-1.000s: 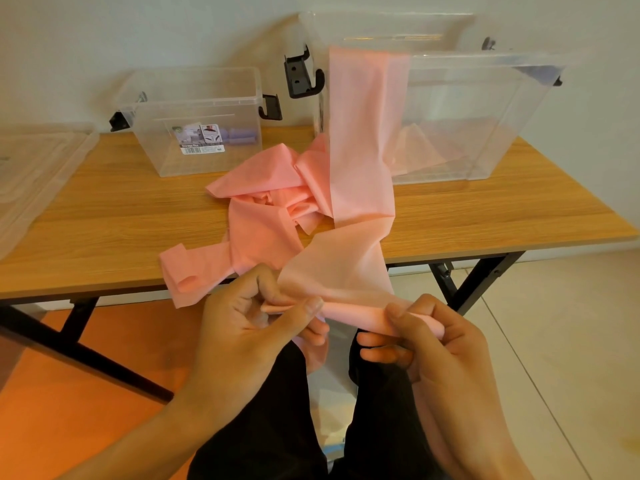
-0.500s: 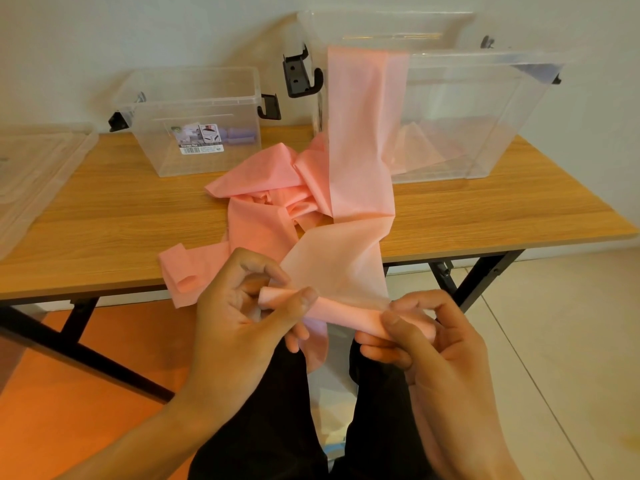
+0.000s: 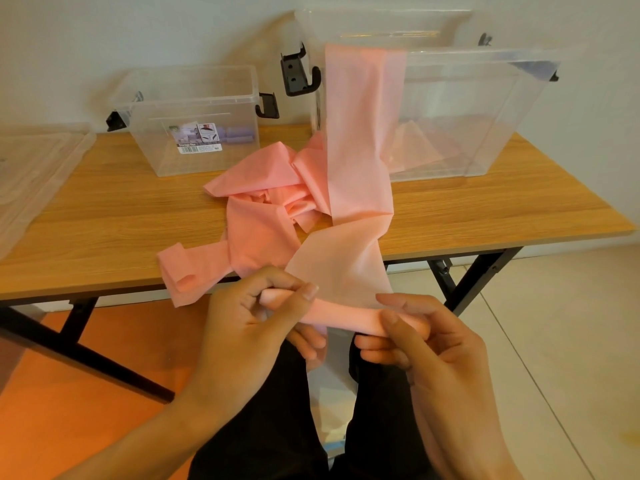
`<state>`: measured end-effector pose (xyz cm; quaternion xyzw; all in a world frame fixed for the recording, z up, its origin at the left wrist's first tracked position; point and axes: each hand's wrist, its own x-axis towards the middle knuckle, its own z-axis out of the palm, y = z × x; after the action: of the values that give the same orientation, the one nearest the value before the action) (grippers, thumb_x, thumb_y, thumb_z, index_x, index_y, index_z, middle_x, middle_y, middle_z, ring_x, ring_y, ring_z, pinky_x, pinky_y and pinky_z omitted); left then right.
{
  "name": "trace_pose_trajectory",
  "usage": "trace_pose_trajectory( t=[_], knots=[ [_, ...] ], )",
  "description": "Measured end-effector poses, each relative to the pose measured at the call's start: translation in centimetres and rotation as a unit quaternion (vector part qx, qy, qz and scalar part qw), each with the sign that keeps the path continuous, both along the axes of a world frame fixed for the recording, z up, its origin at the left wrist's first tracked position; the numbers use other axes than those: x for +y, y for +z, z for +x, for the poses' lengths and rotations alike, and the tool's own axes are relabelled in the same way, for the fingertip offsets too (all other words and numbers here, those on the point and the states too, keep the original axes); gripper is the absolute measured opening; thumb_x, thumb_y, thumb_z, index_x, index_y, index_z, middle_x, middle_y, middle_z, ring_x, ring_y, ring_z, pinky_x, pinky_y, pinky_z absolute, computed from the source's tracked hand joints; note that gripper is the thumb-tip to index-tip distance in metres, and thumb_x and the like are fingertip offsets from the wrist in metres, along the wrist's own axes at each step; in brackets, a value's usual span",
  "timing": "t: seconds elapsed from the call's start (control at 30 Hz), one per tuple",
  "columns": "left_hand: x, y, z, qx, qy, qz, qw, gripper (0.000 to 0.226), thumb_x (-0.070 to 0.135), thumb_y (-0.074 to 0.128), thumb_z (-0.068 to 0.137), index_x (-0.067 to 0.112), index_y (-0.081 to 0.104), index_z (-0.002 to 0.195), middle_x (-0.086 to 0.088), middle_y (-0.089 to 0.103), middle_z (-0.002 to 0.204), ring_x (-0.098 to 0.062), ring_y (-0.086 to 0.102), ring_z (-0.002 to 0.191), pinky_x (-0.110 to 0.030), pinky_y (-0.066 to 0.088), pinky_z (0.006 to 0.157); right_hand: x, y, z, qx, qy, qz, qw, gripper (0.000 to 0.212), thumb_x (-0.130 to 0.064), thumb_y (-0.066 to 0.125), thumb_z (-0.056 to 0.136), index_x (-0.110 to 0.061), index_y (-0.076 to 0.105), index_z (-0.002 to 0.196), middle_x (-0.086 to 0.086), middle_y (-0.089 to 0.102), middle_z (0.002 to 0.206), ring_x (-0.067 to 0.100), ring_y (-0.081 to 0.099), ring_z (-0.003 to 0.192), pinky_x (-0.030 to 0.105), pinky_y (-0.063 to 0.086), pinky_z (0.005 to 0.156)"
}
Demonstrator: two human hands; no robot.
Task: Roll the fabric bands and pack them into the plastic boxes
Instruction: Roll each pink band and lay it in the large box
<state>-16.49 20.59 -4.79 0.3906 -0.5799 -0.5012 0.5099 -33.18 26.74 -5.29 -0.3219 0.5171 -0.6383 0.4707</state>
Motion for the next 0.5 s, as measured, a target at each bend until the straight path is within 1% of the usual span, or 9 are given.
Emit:
trace_pose_trajectory(
  t=[0.1,0.17,0.2,0.23,0.27,0.33,0.37,0.4,0.5],
  knots=[
    [0.2,-0.3,0.0,-0.011,0.003,0.002,1.0,0.019,0.022,0.067,0.082,0.003,0.07,0.082,-0.01,0.067,0.056,-0.032,0.064,0.044,-0.027,0.051,0.041,0.3,-0.1,-0.1,-0.007,-0.001,0.007,1.0,0.023,-0.034,0.079,0.066,-0.017,0.081,0.082,0.017,0.075,0.085,0.035,0.075,0.072,0.027,0.061,0.061],
    [0.3,-0.3,0.1,-0.005,0.0,0.009,1.0,0.015,0.022,0.067,0.082,0.009,0.073,0.086,-0.011,0.068,0.057,-0.032,0.064,0.045,-0.028,0.052,0.041,0.6,-0.1,-0.3,-0.008,0.018,0.009,1.0,0.044,-0.047,0.091,0.056,-0.016,0.082,0.085,0.017,0.076,0.09,0.034,0.076,0.078,0.028,0.062,0.065],
    [0.3,-0.3,0.1,-0.001,-0.009,0.009,1.0,0.015,0.021,0.067,0.082,0.012,0.074,0.091,-0.011,0.068,0.058,-0.032,0.065,0.046,-0.029,0.053,0.043,0.7,-0.1,-0.5,-0.003,0.024,0.007,1.0,0.054,-0.051,0.096,0.048,-0.016,0.082,0.087,0.016,0.076,0.092,0.034,0.077,0.082,0.029,0.062,0.067],
    [0.4,-0.2,0.1,0.0,-0.024,0.008,1.0,0.018,0.018,0.067,0.081,0.013,0.075,0.096,-0.011,0.068,0.06,-0.031,0.065,0.047,-0.029,0.054,0.046,0.8,0.0,-0.7,0.003,0.023,0.008,1.0,0.056,-0.049,0.097,0.046,-0.016,0.082,0.088,0.016,0.076,0.094,0.034,0.077,0.084,0.029,0.062,0.068],
    [0.4,-0.1,0.2,-0.001,-0.042,0.01,0.999,0.021,0.016,0.068,0.08,0.014,0.076,0.098,-0.011,0.069,0.062,-0.03,0.065,0.049,-0.029,0.055,0.048,0.9,0.0,-1.0,0.009,0.019,0.01,1.0,0.046,-0.044,0.096,0.051,-0.017,0.082,0.086,0.017,0.077,0.092,0.034,0.077,0.082,0.028,0.062,0.067],
    [0.4,0.0,0.4,-0.002,-0.074,0.02,0.997,0.022,0.012,0.074,0.074,0.018,0.079,0.095,-0.014,0.071,0.069,-0.03,0.066,0.051,-0.028,0.055,0.05,1.0,0.3,-1.4,0.002,0.018,0.009,1.0,0.021,-0.028,0.083,0.062,-0.019,0.082,0.081,0.018,0.076,0.085,0.034,0.077,0.075,0.026,0.062,0.061],
    [0.3,0.0,0.4,-0.008,-0.085,0.02,0.996,0.022,0.01,0.075,0.073,0.018,0.078,0.093,-0.014,0.071,0.072,-0.03,0.067,0.053,-0.028,0.056,0.05,1.1,0.5,-1.5,0.007,0.017,0.013,1.0,0.016,-0.024,0.077,0.064,-0.02,0.082,0.079,0.018,0.076,0.082,0.033,0.076,0.071,0.027,0.061,0.059],
    [0.3,0.1,0.4,-0.015,-0.092,0.016,0.996,0.019,0.01,0.074,0.075,0.018,0.077,0.092,-0.014,0.071,0.073,-0.03,0.067,0.054,-0.028,0.056,0.05,1.1,0.5,-1.7,0.017,0.021,0.015,1.0,0.015,-0.024,0.075,0.066,-0.022,0.081,0.079,0.018,0.076,0.08,0.032,0.075,0.068,0.027,0.061,0.057],
    [-0.1,-0.1,0.0,-0.03,-0.093,0.008,0.995,0.012,0.019,0.067,0.083,0.015,0.075,0.091,-0.015,0.071,0.075,-0.03,0.067,0.055,-0.031,0.054,0.049,1.4,0.7,-1.8,0.026,0.017,0.012,0.999,0.02,-0.035,0.075,0.066,-0.022,0.08,0.08,0.02,0.074,0.078,0.033,0.074,0.066,0.029,0.061,0.057]
  ],
)
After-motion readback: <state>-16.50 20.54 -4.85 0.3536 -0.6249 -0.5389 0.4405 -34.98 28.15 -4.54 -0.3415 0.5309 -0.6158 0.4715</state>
